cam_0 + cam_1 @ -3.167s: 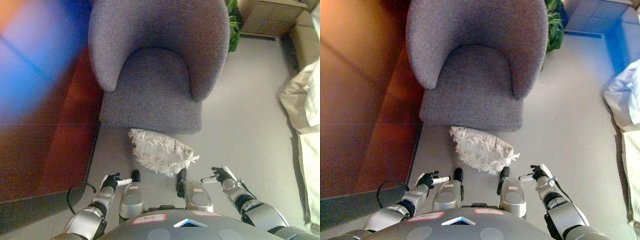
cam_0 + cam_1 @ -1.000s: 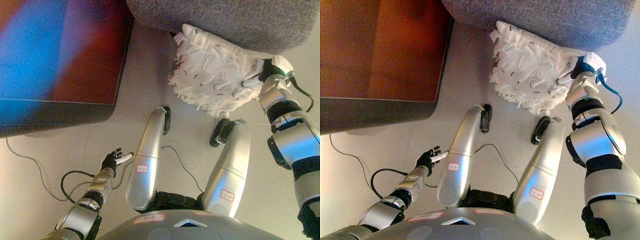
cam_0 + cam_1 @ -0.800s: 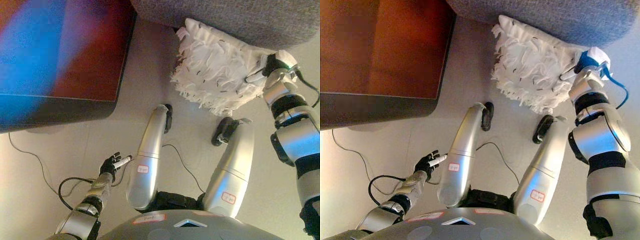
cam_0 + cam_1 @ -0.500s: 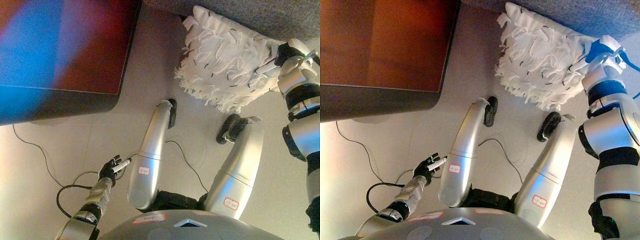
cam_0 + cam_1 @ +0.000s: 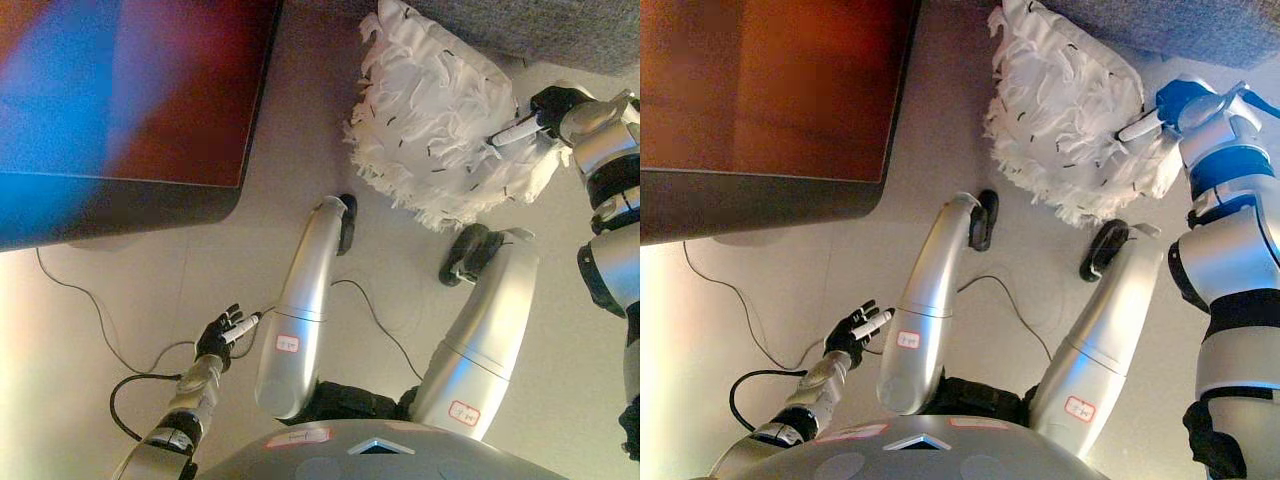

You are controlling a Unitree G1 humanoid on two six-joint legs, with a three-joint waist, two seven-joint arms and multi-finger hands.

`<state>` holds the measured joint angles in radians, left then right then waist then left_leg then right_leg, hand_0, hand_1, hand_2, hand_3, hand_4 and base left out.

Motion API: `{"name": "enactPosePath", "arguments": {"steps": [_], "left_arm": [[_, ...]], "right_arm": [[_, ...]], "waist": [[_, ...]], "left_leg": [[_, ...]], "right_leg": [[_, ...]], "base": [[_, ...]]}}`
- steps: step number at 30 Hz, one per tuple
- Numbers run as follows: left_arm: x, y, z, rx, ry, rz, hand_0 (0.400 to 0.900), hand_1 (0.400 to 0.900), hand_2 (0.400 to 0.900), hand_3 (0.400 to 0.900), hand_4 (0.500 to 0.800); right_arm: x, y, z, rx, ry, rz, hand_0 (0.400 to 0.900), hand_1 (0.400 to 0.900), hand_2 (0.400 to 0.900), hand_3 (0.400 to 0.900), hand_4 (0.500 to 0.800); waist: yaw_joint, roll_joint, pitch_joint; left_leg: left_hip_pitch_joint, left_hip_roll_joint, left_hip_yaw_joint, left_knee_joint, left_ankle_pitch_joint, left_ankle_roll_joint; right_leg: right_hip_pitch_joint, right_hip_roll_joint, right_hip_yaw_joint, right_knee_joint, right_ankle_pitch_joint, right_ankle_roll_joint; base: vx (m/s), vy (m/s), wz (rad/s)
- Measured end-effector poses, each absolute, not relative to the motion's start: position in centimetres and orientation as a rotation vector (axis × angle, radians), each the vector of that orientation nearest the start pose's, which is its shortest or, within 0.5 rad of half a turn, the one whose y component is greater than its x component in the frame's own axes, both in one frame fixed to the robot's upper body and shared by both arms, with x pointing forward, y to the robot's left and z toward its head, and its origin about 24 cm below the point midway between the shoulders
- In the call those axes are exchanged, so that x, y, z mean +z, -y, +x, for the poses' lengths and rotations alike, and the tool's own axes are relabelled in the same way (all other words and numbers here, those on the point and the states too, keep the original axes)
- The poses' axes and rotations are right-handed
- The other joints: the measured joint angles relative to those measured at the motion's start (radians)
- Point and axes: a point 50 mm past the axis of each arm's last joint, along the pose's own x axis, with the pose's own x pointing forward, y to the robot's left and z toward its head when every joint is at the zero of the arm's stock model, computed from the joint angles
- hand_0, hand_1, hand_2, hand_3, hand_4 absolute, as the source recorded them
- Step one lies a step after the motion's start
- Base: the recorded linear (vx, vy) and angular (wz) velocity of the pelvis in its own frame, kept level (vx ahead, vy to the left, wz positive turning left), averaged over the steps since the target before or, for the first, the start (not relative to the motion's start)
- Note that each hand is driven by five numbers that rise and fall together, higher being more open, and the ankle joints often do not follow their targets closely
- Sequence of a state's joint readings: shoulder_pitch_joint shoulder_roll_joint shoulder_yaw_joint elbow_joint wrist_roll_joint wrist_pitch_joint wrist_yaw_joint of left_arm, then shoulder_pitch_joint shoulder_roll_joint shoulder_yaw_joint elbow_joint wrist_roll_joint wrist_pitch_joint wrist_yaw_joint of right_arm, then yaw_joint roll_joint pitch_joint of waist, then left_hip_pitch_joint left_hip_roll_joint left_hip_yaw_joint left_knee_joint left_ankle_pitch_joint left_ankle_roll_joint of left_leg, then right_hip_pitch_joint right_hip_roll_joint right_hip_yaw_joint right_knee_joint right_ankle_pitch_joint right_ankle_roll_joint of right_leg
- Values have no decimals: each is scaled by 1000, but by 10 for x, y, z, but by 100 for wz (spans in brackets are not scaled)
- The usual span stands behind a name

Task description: Pick up the pillow and put it on the sofa.

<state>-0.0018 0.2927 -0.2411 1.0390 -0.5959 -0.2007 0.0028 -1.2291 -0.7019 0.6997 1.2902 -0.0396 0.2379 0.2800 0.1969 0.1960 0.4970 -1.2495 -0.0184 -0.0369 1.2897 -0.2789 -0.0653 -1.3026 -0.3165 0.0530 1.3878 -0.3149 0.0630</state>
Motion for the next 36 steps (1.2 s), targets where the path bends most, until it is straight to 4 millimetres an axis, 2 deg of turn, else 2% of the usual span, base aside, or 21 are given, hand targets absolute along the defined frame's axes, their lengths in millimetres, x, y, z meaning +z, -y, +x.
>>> {"name": "enactPosePath", "arguments": {"steps": [11, 15, 18, 19, 23, 26, 27, 29, 32, 33, 36], "left_arm": [[-136, -232, 134, 254, -829, -136, 900, 900, 900, 900, 800], [-135, -229, 135, 253, -810, -140, 900, 900, 900, 900, 800], [-133, -226, 139, 246, -794, -147, 900, 900, 900, 900, 800], [-133, -225, 140, 245, -788, -148, 900, 900, 900, 900, 800], [-130, -226, 145, 259, -770, -129, 900, 900, 900, 900, 800], [-130, -233, 143, 278, -799, -98, 900, 900, 900, 900, 800], [-129, -238, 143, 278, -808, -78, 900, 900, 900, 900, 800], [-130, -247, 139, 287, -843, -50, 900, 900, 900, 900, 800], [-128, -255, 144, 302, -859, -25, 900, 900, 900, 900, 800], [-126, -254, 151, 292, -849, -19, 900, 900, 900, 900, 800], [-126, -254, 155, 288, -862, -5, 900, 900, 900, 900, 800]], "right_arm": [[182, 299, 396, -102, -516, -1012, 400, 400, 400, 400, 500], [172, 297, 395, -91, -497, -1018, 400, 400, 400, 400, 500], [159, 289, 395, -51, -464, -1022, 400, 400, 400, 400, 500], [155, 286, 395, -35, -454, -1033, 400, 400, 400, 400, 500], [126, 271, 391, 48, -431, -1089, 400, 400, 400, 400, 500], [108, 264, 385, 99, -437, -1111, 400, 400, 400, 400, 500], [102, 261, 382, 125, -434, -1117, 400, 400, 400, 400, 500], [95, 255, 380, 169, -423, -1126, 400, 400, 400, 400, 500], [99, 249, 379, 204, -388, -1132, 400, 400, 400, 400, 500], [101, 249, 379, 211, -380, -1134, 400, 400, 400, 400, 500], [95, 243, 376, 266, -376, -1130, 400, 400, 400, 400, 500]], "waist": [[0, 3, 1], [-1, 2, 1], [-1, 2, 1], [-4, 2, 1], [-10, -5, -2], [-3, -47, -29], [-4, -75, -43], [-1, -122, -67], [-13, -165, -93], [-18, -171, -96], [-19, -180, -112]], "left_leg": [[6, 11, 8, 19, 0, 0], [48, 23, 10, -13, 1, 0], [129, 48, 15, -143, 6, 1], [168, 51, 16, -198, 23, 6], [379, 68, 14, -435, 71, 5], [530, 80, 17, -584, 118, -9], [583, 88, 20, -639, 149, -12], [673, 97, 18, -708, 187, -27], [756, 122, 10, -764, 186, -37], [798, 136, 12, -801, 194, -48], [924, 158, 9, -907, 222, -65]], "right_leg": [[9, -1, 2, 10, 0, 0], [54, 1, -9, -26, 0, 0], [143, 9, -54, -163, 9, -5], [182, 10, -70, -215, 16, -14], [402, 8, -154, -441, 41, -9], [548, 7, -205, -561, 50, 0], [593, 10, -222, -601, 68, -12], [680, 17, -249, -660, 107, -15], [776, 56, -262, -734, 153, -25], [818, 80, -269, -769, 159, -27], [936, 124, -278, -866, 165, -29]], "base": [[-9, -18, -3], [-21, -57, -13], [2, -81, -17], [29, -130, -13], [128, -197, -9], [183, -210, -8], [135, -234, -9], [171, -279, -8], [157, -335, -5], [186, -322, 3], [223, -276, -1]]}}
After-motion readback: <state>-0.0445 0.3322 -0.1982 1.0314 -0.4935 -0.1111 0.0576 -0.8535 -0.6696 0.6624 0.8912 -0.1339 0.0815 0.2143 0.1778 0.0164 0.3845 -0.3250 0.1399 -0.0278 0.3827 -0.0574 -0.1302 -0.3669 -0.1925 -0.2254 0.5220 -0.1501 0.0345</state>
